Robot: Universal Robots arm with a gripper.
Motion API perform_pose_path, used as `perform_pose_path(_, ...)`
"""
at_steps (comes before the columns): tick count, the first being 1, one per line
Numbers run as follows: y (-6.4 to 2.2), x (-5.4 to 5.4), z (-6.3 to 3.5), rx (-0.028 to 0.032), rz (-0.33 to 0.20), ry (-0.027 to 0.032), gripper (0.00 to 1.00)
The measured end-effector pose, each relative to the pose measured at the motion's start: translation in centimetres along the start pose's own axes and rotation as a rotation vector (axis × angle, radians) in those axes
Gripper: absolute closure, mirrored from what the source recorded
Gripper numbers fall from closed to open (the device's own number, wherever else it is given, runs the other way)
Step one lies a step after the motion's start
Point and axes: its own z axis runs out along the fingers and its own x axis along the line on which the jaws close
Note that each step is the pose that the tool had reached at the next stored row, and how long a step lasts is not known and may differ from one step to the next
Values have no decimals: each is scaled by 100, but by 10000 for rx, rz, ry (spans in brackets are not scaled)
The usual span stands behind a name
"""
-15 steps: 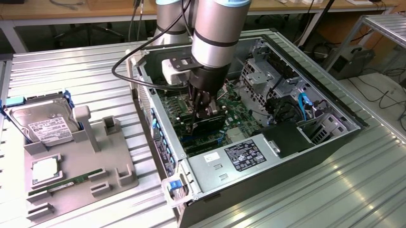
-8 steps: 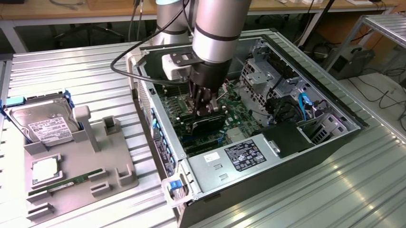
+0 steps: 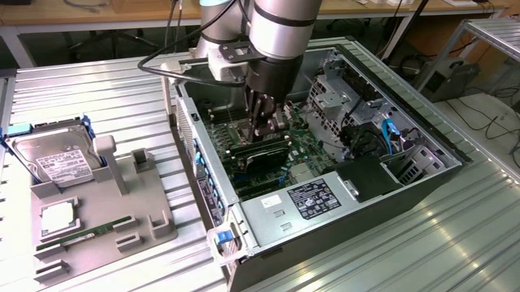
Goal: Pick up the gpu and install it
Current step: 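Press down on the gpu until it lock into place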
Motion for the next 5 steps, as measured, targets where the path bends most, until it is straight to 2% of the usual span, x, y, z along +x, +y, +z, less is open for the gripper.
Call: perform_pose_path(5,0,0,-1,-1,0,2,89)
